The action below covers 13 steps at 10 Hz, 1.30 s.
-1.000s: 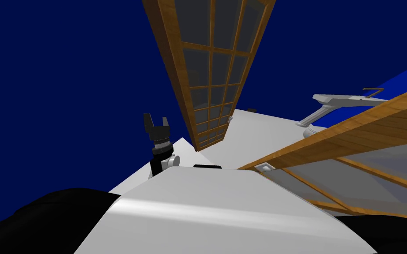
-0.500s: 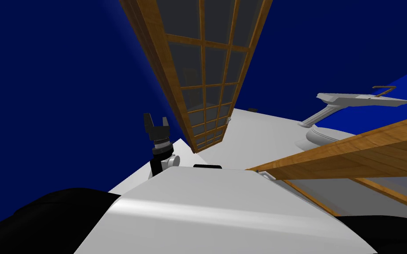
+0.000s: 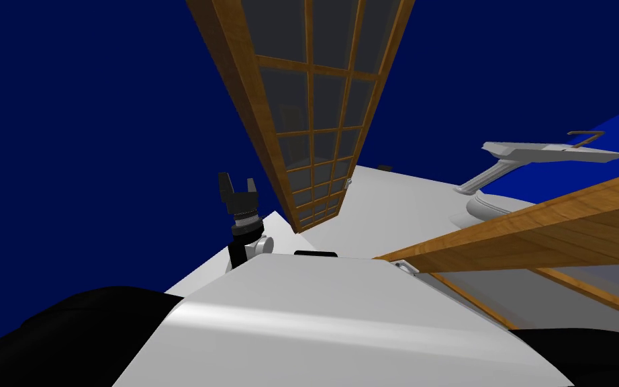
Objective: Push the door open
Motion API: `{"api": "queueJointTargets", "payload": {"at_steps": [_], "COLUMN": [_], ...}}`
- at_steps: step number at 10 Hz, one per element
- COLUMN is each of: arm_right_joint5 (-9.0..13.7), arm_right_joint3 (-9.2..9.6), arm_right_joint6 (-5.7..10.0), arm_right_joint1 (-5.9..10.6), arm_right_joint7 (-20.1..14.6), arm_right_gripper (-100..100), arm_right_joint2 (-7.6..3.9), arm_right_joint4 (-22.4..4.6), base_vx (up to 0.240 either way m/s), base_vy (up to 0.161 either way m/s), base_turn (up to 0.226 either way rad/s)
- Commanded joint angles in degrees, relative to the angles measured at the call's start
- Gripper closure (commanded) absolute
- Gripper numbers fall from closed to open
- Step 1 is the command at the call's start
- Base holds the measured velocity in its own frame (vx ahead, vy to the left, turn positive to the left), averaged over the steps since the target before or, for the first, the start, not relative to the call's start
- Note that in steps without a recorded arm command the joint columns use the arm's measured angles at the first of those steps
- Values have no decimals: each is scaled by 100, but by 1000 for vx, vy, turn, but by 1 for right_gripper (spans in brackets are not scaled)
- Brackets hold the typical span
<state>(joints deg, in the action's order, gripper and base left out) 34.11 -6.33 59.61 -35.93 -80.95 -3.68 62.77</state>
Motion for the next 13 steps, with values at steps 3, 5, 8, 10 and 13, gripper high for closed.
{"api": "queueJointTargets", "payload": {"at_steps": [3,5,8,10,13], "arm_right_joint5": [269,498,772,972,1287], "arm_right_joint3": [-187,-346,-537,-676,-895], "arm_right_joint6": [5,9,15,19,25], "arm_right_joint1": [199,368,571,718,951], "arm_right_joint7": [252,467,725,913,1209], "arm_right_gripper": [100,100,100,100,100], "arm_right_joint2": [-4,4,26,49,98], "arm_right_joint4": [-45,-82,-127,-160,-211], "base_vx": [49,96,97,71,78], "base_vy": [-66,-150,-137,-92,-88], "base_turn": [34,40,51,29,30]}}
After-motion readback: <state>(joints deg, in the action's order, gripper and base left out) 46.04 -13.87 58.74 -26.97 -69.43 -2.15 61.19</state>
